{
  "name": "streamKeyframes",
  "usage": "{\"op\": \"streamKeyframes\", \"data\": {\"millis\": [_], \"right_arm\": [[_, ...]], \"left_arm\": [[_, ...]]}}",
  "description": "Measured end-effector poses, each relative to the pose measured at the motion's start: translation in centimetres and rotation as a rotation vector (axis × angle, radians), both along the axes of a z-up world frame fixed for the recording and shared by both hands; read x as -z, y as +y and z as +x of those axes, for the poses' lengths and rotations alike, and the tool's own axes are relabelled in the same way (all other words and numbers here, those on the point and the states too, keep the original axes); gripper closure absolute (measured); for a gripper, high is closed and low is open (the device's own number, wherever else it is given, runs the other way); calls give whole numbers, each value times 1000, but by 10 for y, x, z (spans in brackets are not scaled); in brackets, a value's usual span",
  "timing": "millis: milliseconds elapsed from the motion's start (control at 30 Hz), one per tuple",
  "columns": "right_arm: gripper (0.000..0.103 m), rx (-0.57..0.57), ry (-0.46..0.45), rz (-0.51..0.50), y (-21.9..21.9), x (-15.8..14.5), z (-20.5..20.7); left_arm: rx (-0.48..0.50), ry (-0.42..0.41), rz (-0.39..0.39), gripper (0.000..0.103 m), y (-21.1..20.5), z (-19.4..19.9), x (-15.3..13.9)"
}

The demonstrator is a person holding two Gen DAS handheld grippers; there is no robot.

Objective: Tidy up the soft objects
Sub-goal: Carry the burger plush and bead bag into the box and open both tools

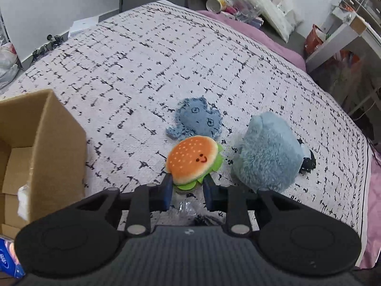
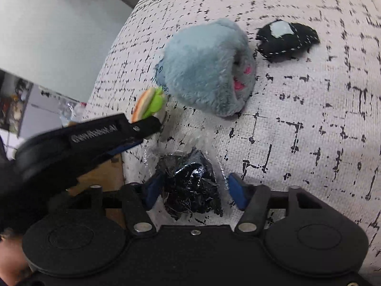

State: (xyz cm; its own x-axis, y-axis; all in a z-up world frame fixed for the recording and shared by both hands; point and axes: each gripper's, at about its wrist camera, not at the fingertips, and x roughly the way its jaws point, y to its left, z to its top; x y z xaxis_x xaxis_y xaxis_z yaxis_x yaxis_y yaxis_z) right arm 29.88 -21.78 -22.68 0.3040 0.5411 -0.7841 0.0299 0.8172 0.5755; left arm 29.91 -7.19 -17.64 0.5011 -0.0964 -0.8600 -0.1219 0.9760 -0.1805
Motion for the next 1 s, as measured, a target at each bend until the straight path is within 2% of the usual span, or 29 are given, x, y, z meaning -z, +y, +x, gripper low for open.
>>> {"op": "streamKeyframes", "data": {"millis": [100, 167, 500, 900, 1000], "right_arm": [[68, -20, 1, 10, 3, -1, 0], [69, -4, -22, 3, 1, -5, -3], [69, 42, -82, 11, -19, -28, -25], [69, 86, -213, -17, -30, -63, -59], [69, 104, -226, 4, -32, -71, -61]], "left_arm": [[-21, -14, -10, 77, 5, -8, -8], [-31, -23, -14, 77, 6, -15, -14], [-69, -70, -29, 77, 20, -55, -45], [-136, -129, -40, 77, 41, -101, -78], [-144, -146, -44, 77, 45, -110, -86]]}}
